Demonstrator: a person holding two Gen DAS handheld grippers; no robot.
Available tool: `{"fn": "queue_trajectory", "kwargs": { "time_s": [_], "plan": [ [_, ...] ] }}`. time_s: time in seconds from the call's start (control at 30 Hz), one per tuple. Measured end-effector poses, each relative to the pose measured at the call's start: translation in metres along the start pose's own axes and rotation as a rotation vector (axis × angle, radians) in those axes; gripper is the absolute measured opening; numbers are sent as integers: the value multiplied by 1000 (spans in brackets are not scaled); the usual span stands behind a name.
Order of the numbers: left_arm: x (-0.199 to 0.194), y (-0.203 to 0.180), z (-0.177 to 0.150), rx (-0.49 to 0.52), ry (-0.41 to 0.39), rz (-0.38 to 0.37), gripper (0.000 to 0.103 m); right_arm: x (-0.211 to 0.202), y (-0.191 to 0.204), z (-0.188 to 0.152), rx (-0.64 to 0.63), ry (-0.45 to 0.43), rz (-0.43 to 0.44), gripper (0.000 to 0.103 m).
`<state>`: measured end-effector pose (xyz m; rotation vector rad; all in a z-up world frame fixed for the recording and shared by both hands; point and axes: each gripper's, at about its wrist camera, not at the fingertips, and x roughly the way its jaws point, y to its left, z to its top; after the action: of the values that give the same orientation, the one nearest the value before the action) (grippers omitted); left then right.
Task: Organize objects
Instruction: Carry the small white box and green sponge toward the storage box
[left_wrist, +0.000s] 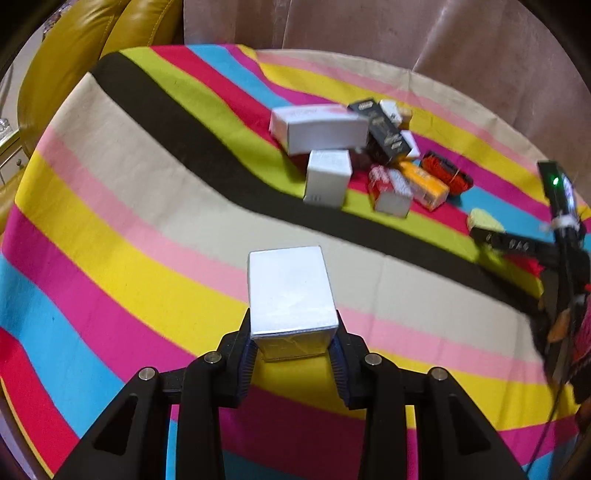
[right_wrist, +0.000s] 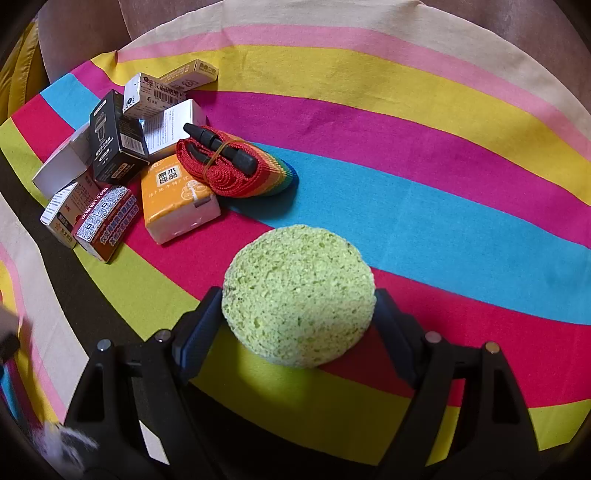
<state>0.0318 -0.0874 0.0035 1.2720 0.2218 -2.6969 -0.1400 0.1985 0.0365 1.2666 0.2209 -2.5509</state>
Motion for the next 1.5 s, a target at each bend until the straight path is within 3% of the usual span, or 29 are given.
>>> {"fn": "queue_trajectory", "kwargs": {
  "time_s": [0.17,0.33,0.4,0.63,0.8,0.93,1.1,1.3,1.37,1.5],
  "plan": [
    [5,3,2,-8,-9,14,39,-2,0,0,0,0,0,83],
    [8,-4,7,17,-6,74,40,-10,2,-1,0,-2,-1,82],
    [7,-1,8,5,-8,75,36,-15,3,-2,0,-4,-4,82],
    [8,0,8,0,-9,82,36,-34,8,-13,-2,14,2,82],
    [10,-1,10,-2,-9,81,36,-87,23,-66,16,7,76,82],
    [10,-3,9,3,-10,94,36,-137,37,-125,-22,-27,71,82],
    [10,-5,9,13,-9,107,36,-155,43,-163,-16,-42,83,82],
    [9,-4,9,14,-10,110,36,-105,52,-156,-63,-55,60,82],
    [9,-3,9,9,-10,106,36,-110,53,-158,-69,-94,45,82],
    [6,-8,6,35,-14,115,36,-102,46,-155,-41,-75,44,82]
  ]
}}
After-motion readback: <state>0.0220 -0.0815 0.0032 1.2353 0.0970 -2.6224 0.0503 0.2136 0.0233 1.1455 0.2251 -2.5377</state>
